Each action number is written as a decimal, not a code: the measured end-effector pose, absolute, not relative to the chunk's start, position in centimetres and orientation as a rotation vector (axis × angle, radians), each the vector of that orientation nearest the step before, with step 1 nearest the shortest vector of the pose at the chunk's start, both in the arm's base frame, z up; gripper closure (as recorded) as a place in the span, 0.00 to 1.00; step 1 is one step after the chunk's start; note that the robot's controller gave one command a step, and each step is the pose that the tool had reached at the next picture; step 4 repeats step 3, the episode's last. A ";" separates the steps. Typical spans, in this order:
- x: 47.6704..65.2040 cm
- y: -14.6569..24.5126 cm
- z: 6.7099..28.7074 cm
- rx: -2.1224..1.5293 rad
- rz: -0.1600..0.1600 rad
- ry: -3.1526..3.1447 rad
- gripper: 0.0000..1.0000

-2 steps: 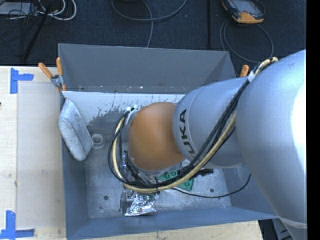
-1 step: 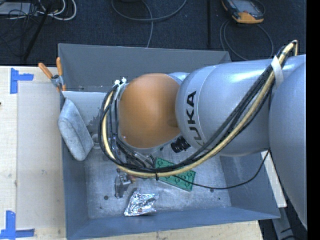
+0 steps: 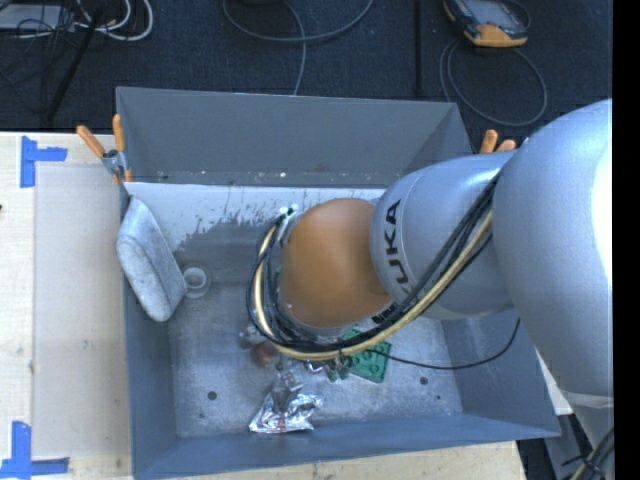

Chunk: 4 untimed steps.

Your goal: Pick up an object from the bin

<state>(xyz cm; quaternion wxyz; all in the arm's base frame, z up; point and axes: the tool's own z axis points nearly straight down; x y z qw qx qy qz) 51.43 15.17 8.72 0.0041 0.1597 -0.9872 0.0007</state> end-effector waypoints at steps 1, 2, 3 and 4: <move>49.2 12.2 7.6 0.635 -0.010 -3.108 0.00; 48.5 11.9 7.4 0.627 -0.001 -3.078 1.00; 48.2 12.4 20.9 1.437 -0.001 -2.796 1.00; 48.2 12.4 20.9 1.437 -0.001 -2.796 1.00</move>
Offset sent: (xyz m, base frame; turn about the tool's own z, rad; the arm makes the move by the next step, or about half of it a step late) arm -0.0302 -0.0330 -0.0172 -0.0856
